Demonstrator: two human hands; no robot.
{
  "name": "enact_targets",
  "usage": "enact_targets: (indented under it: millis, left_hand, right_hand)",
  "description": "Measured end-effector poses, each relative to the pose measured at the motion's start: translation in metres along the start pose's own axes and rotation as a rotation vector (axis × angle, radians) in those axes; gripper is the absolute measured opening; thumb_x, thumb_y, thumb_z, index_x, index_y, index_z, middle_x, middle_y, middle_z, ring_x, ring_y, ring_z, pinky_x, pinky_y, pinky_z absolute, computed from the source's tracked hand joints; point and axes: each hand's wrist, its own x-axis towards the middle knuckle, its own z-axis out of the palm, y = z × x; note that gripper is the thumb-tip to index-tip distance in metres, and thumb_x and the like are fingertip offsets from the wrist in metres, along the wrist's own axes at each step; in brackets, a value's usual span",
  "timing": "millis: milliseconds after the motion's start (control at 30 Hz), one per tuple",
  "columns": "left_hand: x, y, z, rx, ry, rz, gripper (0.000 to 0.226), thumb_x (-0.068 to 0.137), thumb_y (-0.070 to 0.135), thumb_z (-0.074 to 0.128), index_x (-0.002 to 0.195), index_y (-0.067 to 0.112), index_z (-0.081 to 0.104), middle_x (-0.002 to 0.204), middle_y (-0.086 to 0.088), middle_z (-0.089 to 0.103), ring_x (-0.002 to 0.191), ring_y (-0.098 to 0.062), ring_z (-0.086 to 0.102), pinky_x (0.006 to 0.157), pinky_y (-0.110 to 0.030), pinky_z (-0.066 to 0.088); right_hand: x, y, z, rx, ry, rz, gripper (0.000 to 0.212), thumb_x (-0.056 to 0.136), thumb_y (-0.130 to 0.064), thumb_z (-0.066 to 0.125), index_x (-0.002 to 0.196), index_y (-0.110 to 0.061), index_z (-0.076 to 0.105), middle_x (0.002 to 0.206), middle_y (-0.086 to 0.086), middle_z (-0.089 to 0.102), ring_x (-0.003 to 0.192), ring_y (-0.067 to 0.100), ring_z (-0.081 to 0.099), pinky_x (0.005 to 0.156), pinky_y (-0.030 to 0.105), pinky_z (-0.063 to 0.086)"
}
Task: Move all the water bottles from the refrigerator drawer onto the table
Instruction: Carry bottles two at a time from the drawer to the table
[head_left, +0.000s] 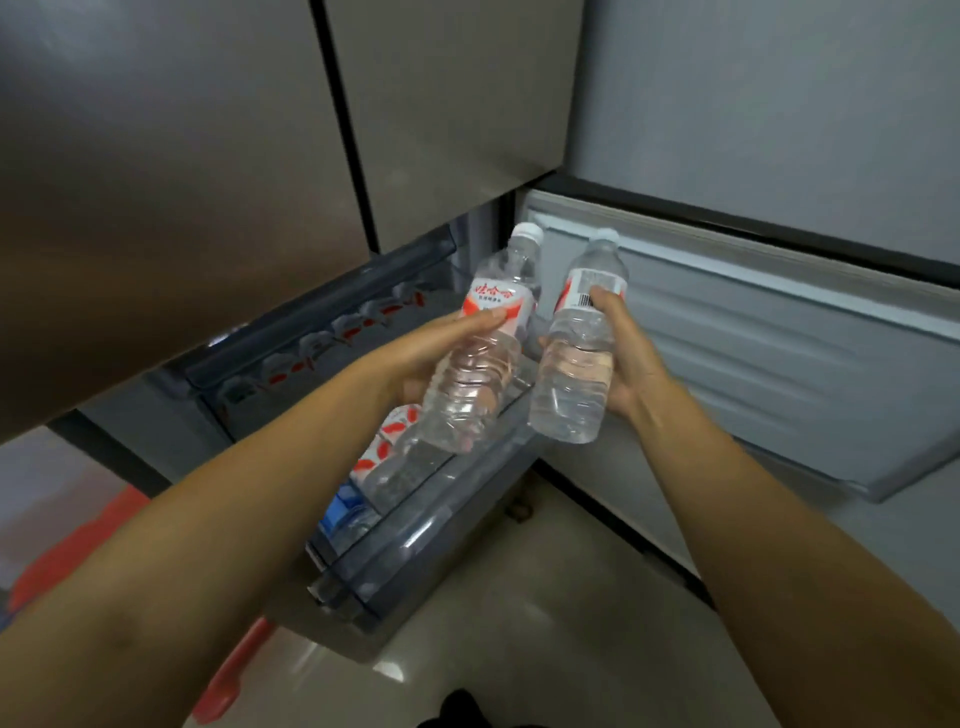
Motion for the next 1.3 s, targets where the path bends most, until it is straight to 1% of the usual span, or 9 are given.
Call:
enact_targets:
  millis: [200,300,367,433,600,800,933,1200,1300]
  left_hand:
    - [0.026,-0.023,0.082,0.085,-0.002,0.053,0.031,0.085,0.029,0.068,0.113,0.019,0.059,0.093,-0.005,0.071,0.082,-0.021,0.068,0.08,-0.037,0.055]
    - [0.041,-0.057,0.135,0.218,0.03,0.032,0.05,0.077,0.036,0.075,0.119,0.016,0.056,0.102,-0.006,0.071,0.09,-0.022,0.07,0.08,-0.039,0.057]
    - [0.047,-0.077,0.159,0.314,0.062,0.016,0.068,0.07,0.043,0.079,0.125,0.013,0.051,0.11,-0.005,0.069,0.091,-0.019,0.07,0.074,-0.03,0.059]
    - [0.051,-0.098,0.184,0.364,0.092,0.0,0.063,0.077,0.036,0.076,0.126,0.011,0.046,0.11,-0.002,0.065,0.085,-0.01,0.066,0.058,-0.018,0.054]
    - [0.059,-0.141,0.245,0.441,0.042,0.0,0.061,0.081,0.027,0.074,0.129,0.016,0.038,0.105,0.003,0.055,0.083,-0.004,0.055,0.061,-0.018,0.044]
    - [0.078,-0.173,0.317,0.573,-0.088,-0.022,0.064,0.074,0.037,0.077,0.125,0.022,0.04,0.114,-0.001,0.06,0.101,-0.022,0.062,0.085,-0.043,0.056]
    - [0.091,-0.188,0.368,0.704,-0.278,0.012,0.065,0.073,0.04,0.077,0.124,0.02,0.042,0.11,-0.001,0.063,0.093,-0.021,0.065,0.06,-0.029,0.053]
    - [0.121,-0.21,0.46,0.925,-0.573,0.033,0.065,0.079,0.038,0.074,0.129,0.019,0.036,0.113,0.0,0.058,0.097,-0.024,0.062,0.075,-0.035,0.054]
    - [0.138,-0.211,0.493,1.025,-0.694,0.085,0.069,0.078,0.04,0.073,0.131,0.019,0.034,0.114,-0.001,0.057,0.094,-0.023,0.06,0.081,-0.035,0.053]
  right_hand:
    - [-0.049,-0.016,-0.085,-0.625,0.309,-0.262,0.053,0.08,-0.036,0.071,0.123,-0.013,0.052,0.099,0.002,0.066,0.082,0.017,0.067,0.063,0.027,0.052]
    - [-0.08,-0.002,-0.142,-0.693,0.428,-0.29,0.05,0.081,-0.035,0.072,0.12,-0.019,0.045,0.095,-0.006,0.059,0.084,0.012,0.061,0.067,0.026,0.049]
    - [-0.093,0.008,-0.17,-0.744,0.473,-0.293,0.05,0.081,-0.034,0.073,0.118,-0.018,0.043,0.094,-0.006,0.058,0.085,0.013,0.061,0.069,0.027,0.049]
    - [-0.108,0.015,-0.198,-0.807,0.528,-0.274,0.051,0.081,-0.036,0.072,0.118,-0.017,0.042,0.097,-0.003,0.059,0.088,0.017,0.062,0.075,0.031,0.052]
    - [-0.153,0.032,-0.268,-0.911,0.712,-0.234,0.059,0.079,-0.045,0.071,0.122,-0.017,0.042,0.106,0.0,0.058,0.092,0.019,0.059,0.081,0.035,0.05]
    - [-0.213,0.044,-0.337,-0.912,0.932,-0.195,0.06,0.081,-0.039,0.071,0.125,-0.012,0.04,0.099,0.0,0.052,0.085,0.019,0.055,0.071,0.03,0.043]
    - [-0.248,0.051,-0.372,-0.843,1.081,-0.161,0.062,0.083,-0.043,0.069,0.128,-0.014,0.038,0.104,0.001,0.053,0.088,0.017,0.056,0.071,0.028,0.045]
    - [-0.298,0.059,-0.422,-0.647,1.397,-0.075,0.064,0.081,-0.05,0.067,0.129,-0.018,0.039,0.108,0.0,0.056,0.092,0.017,0.061,0.072,0.031,0.055]
    - [-0.308,0.058,-0.435,-0.515,1.538,-0.057,0.066,0.078,-0.053,0.068,0.128,-0.022,0.039,0.108,-0.001,0.059,0.091,0.017,0.063,0.078,0.039,0.058]
